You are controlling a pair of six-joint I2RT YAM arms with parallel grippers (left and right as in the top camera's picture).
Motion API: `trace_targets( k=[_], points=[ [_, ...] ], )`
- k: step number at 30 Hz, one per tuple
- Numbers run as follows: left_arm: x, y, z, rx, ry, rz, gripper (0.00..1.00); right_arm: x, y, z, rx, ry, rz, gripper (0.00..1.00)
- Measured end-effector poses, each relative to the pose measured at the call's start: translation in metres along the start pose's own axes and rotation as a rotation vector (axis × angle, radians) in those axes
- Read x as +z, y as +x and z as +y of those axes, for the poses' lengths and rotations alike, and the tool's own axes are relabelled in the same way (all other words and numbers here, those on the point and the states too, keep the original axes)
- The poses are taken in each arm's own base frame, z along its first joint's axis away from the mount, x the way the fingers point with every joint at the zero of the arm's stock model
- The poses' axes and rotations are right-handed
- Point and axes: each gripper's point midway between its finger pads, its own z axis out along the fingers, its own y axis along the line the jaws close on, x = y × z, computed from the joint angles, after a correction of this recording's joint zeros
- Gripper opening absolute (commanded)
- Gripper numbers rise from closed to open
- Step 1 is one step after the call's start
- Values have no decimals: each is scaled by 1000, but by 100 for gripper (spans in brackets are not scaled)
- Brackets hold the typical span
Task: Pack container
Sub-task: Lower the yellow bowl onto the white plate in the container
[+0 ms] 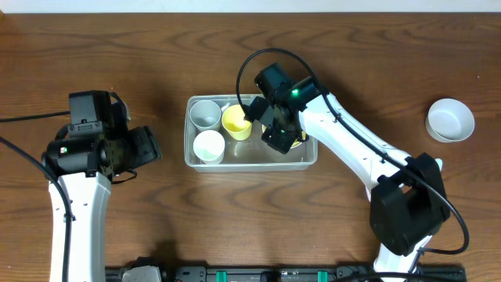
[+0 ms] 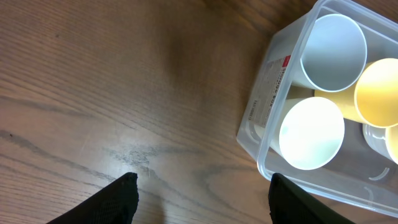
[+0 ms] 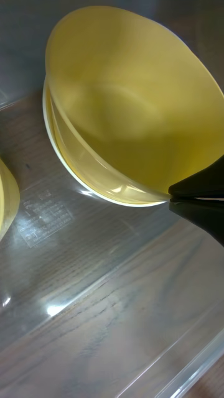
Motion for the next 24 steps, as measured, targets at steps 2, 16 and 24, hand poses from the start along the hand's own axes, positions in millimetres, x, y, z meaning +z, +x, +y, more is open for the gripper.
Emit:
trace_targets(
  k=[2, 16, 24],
  points=[
    [0, 0, 0, 0, 0, 0, 68, -4, -1, 0, -7, 7, -9, 1],
    [0, 0, 0, 0, 0, 0, 68, -39, -2, 1, -25, 38, -74, 1],
    [0, 0, 0, 0, 0, 0, 68, -39, -2, 1, -28, 39, -74, 1]
  ],
)
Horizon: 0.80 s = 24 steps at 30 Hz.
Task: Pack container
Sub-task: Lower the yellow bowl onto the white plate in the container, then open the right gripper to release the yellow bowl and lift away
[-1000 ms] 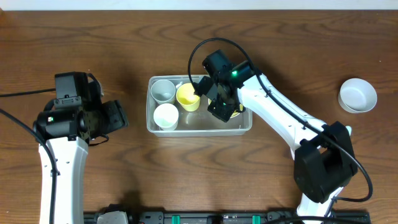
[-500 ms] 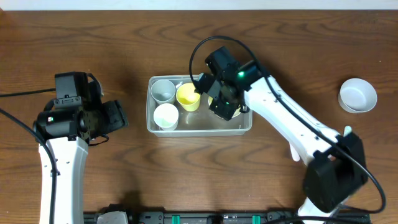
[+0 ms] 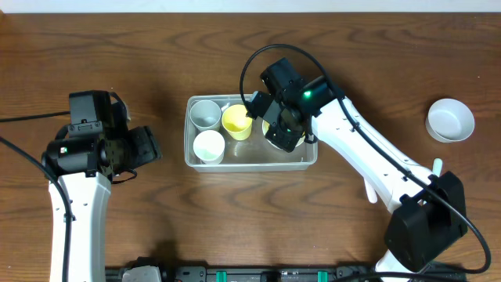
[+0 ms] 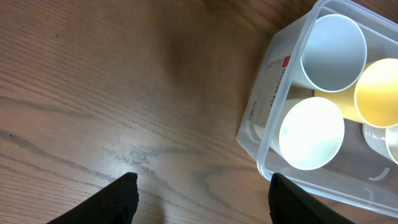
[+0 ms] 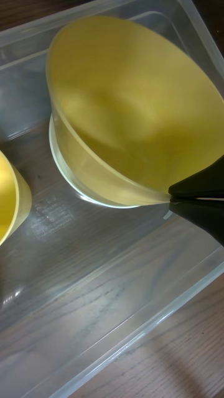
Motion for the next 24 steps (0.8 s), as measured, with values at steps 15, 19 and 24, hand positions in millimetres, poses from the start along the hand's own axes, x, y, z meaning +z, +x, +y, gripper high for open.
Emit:
trace_targets(
  k=[15, 19, 24],
  points=[
    [0, 0, 0, 0, 0, -1, 68, 0, 4, -1, -6, 2, 15, 50],
    [0, 0, 0, 0, 0, -1, 68, 0, 4, -1, -7, 2, 16, 40],
    [0, 0, 0, 0, 1, -1, 68, 0, 5, 0, -8, 0, 19, 39]
  ],
)
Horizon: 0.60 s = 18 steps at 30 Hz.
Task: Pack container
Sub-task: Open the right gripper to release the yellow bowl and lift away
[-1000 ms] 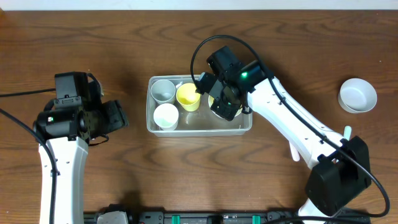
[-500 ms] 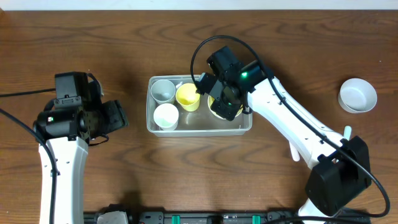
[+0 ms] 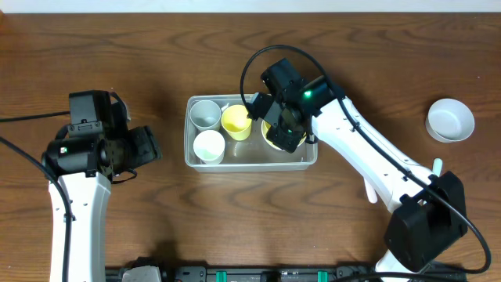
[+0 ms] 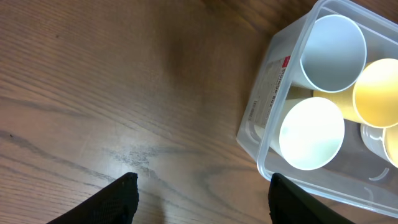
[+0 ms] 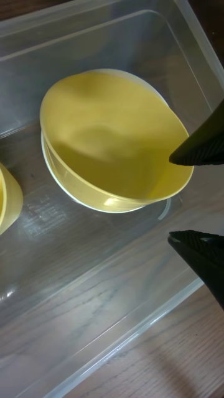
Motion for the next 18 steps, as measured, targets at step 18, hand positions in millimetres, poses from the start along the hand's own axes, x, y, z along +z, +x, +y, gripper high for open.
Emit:
trace_targets(
  k=[18],
  points=[
    [0, 0, 0, 0, 0, 0, 68, 44, 5, 3, -2, -56, 78, 22]
  ],
)
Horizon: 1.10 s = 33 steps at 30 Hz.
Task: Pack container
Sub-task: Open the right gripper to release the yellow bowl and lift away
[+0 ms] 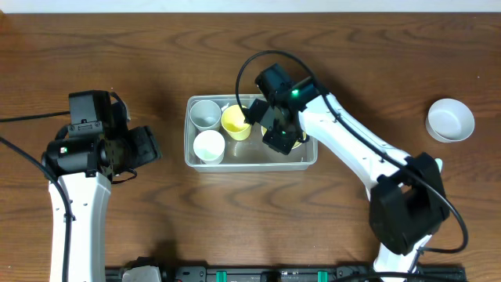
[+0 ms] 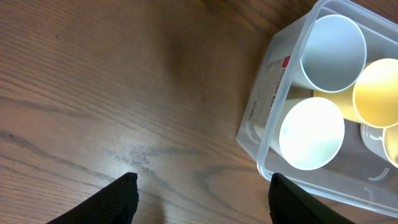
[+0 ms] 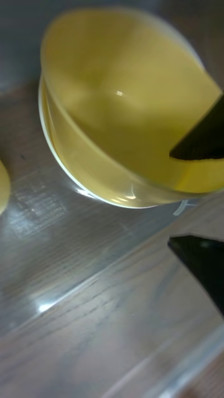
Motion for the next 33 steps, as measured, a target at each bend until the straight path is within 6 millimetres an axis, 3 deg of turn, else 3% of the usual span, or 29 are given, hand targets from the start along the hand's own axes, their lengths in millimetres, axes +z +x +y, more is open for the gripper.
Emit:
trace_targets(
  k=[2, 3, 19, 33],
  points=[
    [0, 0, 0, 0, 0, 1, 68, 5, 1, 0, 1, -6, 11, 5],
    [0, 0, 0, -1, 0, 2, 67, 6, 2, 0, 8, -7, 14, 1],
    [0, 1, 0, 0, -1, 3, 68, 8, 2, -3, 2, 8, 20, 1],
    [0, 0, 0, 0, 0, 2, 68, -12, 9, -8, 0, 67, 25, 1]
  ],
)
